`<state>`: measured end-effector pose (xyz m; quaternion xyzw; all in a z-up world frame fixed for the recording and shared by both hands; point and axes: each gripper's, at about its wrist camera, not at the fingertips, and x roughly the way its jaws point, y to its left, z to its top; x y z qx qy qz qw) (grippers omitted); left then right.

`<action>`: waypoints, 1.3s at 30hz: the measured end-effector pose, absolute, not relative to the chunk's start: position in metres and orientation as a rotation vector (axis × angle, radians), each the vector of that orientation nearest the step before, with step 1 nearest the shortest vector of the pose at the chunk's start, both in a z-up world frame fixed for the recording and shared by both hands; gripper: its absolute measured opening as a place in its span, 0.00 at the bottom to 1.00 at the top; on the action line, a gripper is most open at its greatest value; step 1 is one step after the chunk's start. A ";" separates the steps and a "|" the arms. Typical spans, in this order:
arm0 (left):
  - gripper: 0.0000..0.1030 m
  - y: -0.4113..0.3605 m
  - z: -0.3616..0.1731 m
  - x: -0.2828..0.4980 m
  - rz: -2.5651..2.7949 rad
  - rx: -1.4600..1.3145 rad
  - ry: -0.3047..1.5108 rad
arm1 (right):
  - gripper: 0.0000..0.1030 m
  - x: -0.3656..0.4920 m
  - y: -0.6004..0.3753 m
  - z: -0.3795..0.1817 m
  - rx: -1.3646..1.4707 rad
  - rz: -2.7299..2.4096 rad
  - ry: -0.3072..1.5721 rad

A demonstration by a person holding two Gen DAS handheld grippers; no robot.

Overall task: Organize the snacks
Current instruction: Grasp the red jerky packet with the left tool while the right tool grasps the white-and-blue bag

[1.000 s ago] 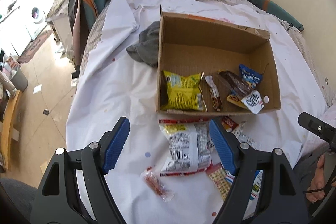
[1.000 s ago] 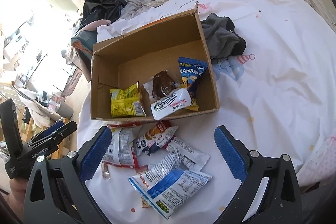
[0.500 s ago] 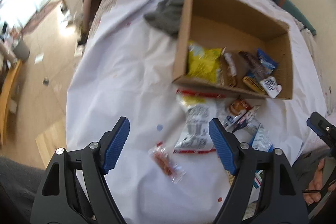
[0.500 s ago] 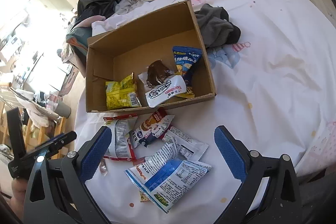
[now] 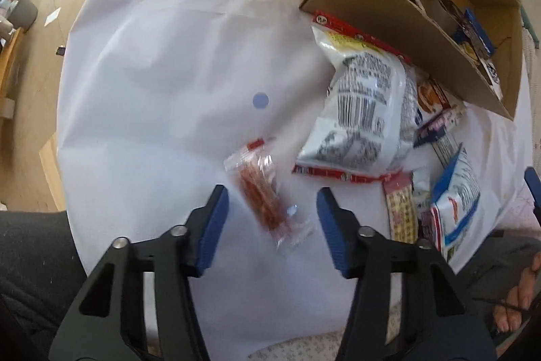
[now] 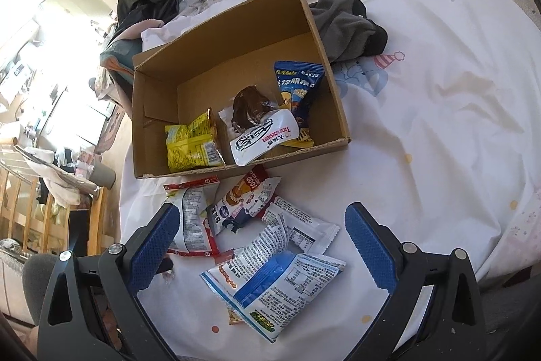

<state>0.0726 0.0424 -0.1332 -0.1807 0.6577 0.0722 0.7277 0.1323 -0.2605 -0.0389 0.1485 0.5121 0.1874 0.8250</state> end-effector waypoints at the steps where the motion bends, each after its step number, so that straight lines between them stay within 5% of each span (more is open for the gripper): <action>1: 0.38 0.042 -0.134 0.074 0.171 -0.392 1.447 | 0.98 0.132 -0.260 -0.039 0.312 0.400 1.089; 3: 0.19 0.040 -0.141 0.075 0.166 -0.387 1.486 | 0.98 0.132 -0.261 -0.039 0.307 0.401 1.089; 6: 0.13 0.045 -0.137 0.069 0.173 -0.397 1.488 | 0.98 0.132 -0.263 -0.040 0.309 0.397 1.098; 20: 0.12 0.027 -0.064 0.053 0.187 -0.242 1.224 | 0.98 0.118 -0.266 -0.121 0.503 0.313 1.501; 29: 0.12 0.027 -0.058 0.063 0.142 -0.241 1.208 | 0.98 0.122 -0.258 -0.147 0.733 0.149 1.557; 39: 0.12 0.028 -0.066 0.060 0.150 -0.262 1.238 | 0.98 0.118 -0.209 -0.145 0.429 -0.027 1.516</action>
